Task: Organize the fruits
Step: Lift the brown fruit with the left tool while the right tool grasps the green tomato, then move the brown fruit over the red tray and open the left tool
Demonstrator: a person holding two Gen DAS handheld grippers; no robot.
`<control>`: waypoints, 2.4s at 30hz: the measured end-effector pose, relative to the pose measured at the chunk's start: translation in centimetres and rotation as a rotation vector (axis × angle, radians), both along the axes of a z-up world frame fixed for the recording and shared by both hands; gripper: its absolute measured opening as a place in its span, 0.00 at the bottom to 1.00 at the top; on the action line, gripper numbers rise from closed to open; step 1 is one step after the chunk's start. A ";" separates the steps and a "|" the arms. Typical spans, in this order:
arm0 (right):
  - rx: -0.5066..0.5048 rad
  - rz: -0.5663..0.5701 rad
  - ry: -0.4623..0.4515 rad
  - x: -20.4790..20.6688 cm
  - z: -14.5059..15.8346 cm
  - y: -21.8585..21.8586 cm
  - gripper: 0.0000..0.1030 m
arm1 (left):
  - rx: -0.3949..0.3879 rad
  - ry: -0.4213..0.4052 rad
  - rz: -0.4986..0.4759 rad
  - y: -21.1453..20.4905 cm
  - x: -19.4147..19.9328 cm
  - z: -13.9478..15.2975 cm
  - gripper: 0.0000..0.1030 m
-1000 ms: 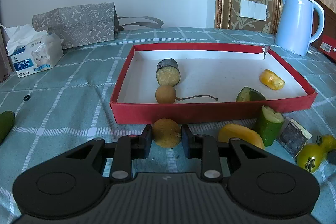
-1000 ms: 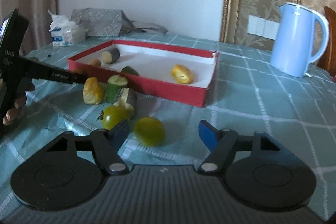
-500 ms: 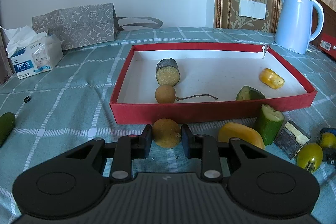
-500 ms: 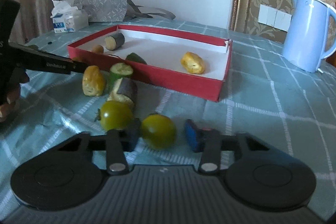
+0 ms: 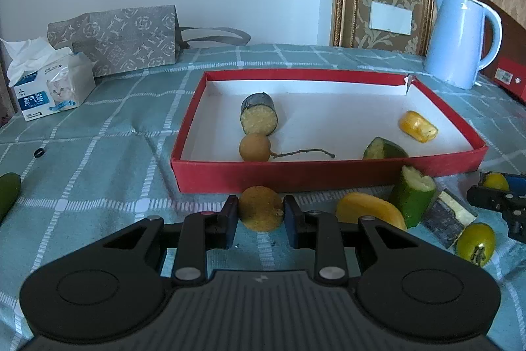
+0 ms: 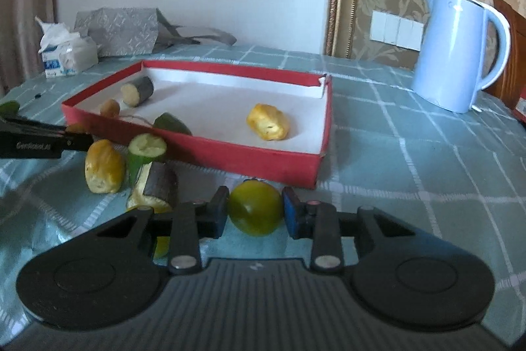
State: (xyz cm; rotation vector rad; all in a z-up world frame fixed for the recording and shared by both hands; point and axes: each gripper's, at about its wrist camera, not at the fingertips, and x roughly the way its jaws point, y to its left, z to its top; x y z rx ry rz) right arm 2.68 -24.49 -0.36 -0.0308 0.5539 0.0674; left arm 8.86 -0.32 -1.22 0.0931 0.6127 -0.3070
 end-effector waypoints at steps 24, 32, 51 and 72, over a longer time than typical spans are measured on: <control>0.016 0.010 0.048 0.5 -0.4 -0.1 0.31 | -0.029 -0.035 0.075 1.8 -1.0 0.9 0.28; 0.015 0.011 0.048 0.5 -0.4 -0.2 0.31 | -0.029 -0.043 0.081 1.8 -0.8 1.1 0.28; 0.013 0.012 0.048 0.5 -0.5 -0.1 0.31 | -0.007 -0.060 -0.002 -3.4 3.6 3.6 0.28; 0.024 0.015 0.054 0.6 -0.5 -0.2 0.32 | 0.016 -0.022 0.028 -8.0 10.9 1.6 0.81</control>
